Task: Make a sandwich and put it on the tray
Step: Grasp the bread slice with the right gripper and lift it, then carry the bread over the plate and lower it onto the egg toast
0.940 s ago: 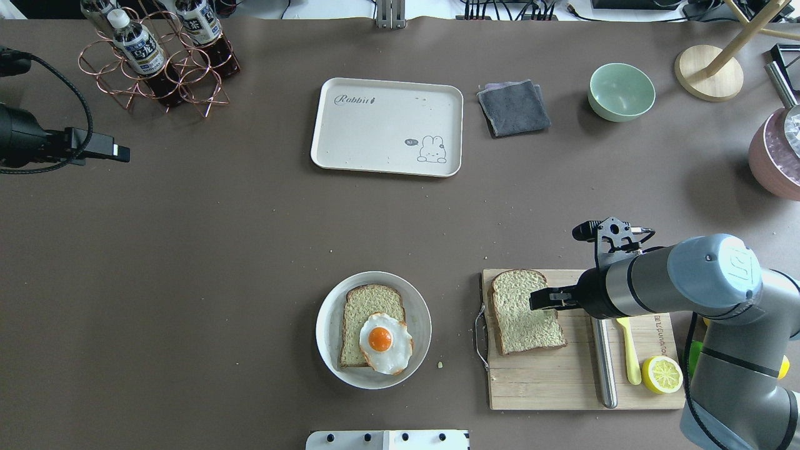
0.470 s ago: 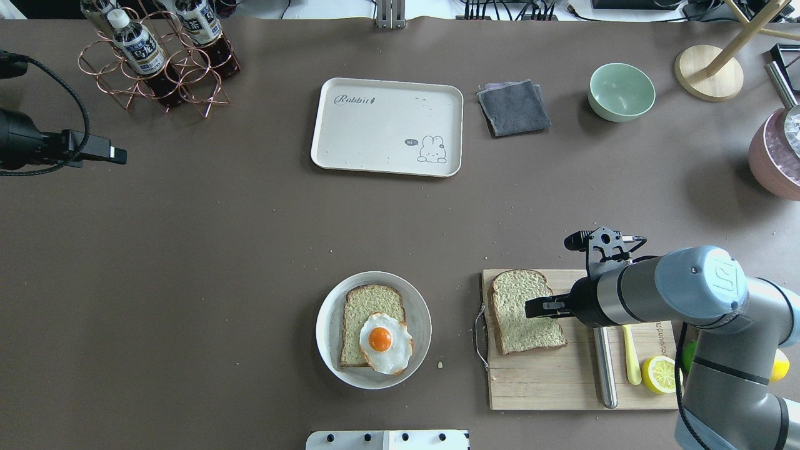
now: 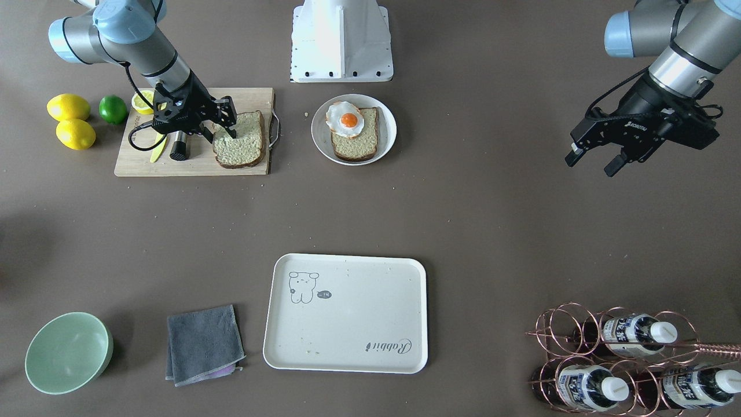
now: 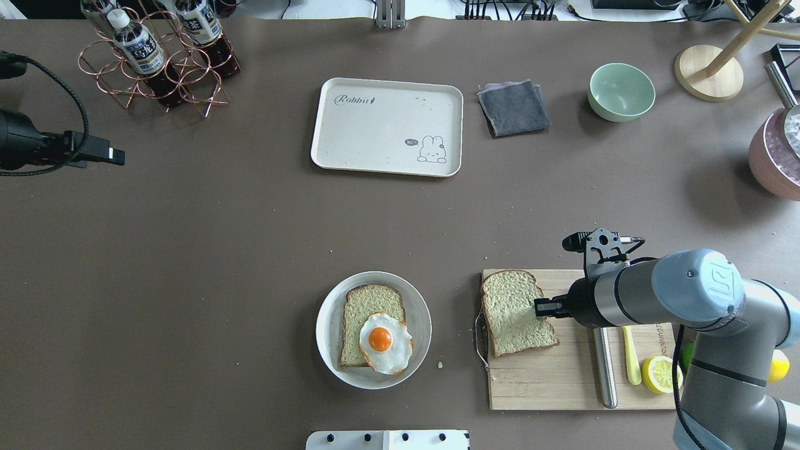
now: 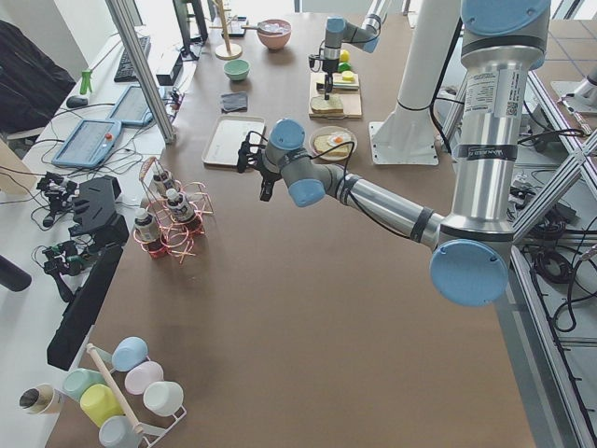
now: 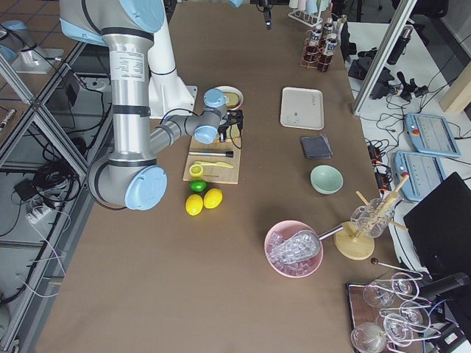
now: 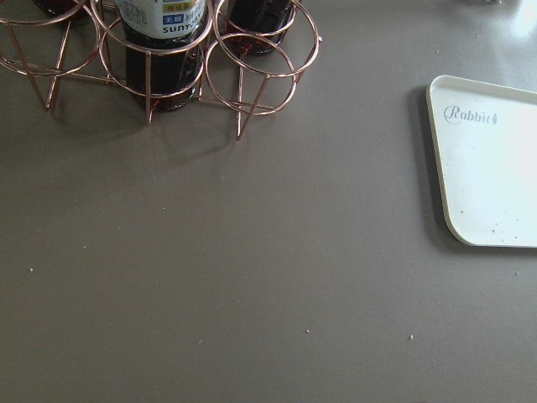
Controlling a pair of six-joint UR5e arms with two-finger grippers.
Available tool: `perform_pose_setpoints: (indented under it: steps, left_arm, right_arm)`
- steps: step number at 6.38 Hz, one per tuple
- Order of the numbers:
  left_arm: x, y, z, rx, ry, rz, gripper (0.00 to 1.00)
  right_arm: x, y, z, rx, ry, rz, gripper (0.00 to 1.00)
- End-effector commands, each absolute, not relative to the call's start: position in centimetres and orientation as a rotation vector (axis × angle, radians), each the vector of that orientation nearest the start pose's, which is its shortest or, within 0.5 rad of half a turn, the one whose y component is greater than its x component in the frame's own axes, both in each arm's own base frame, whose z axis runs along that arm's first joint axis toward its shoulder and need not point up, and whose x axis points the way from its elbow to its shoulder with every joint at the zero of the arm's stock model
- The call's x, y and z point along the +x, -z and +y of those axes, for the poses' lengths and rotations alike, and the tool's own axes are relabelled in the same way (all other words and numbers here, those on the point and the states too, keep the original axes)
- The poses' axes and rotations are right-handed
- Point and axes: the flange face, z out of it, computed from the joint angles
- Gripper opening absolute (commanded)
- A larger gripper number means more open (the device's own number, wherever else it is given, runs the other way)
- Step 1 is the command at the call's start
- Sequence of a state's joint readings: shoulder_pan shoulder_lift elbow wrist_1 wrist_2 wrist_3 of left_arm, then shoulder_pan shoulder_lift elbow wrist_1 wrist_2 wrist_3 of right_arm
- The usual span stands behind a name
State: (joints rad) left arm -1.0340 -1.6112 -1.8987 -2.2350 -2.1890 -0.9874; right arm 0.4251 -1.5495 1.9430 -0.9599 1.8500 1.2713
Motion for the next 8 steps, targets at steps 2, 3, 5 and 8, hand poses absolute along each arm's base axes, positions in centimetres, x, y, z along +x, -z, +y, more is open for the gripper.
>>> perform_pose_setpoints:
  steps: [2, 3, 5, 8]
  left_arm:
    - [19.1, -40.3, -47.2, 0.334, 0.084, 1.089, 0.74]
    - [19.1, -40.3, -47.2, 0.334, 0.084, 1.089, 0.74]
    - [19.1, -40.3, -47.3, 0.335, 0.086, 1.089, 0.74]
    - [19.2, -40.6, -47.3, 0.332, 0.083, 1.086, 0.74]
  right_arm:
    - [-39.2, -36.7, -31.3, 0.074, -0.036, -1.156, 0.00]
    - [-37.5, -35.9, -32.3, 0.043, -0.049, -1.226, 0.00]
    - [-39.1, -32.8, -33.3, 0.013, -0.117, -1.394, 0.00]
    - [-46.8, -27.2, -28.3, -0.008, -0.079, -1.498, 0.00]
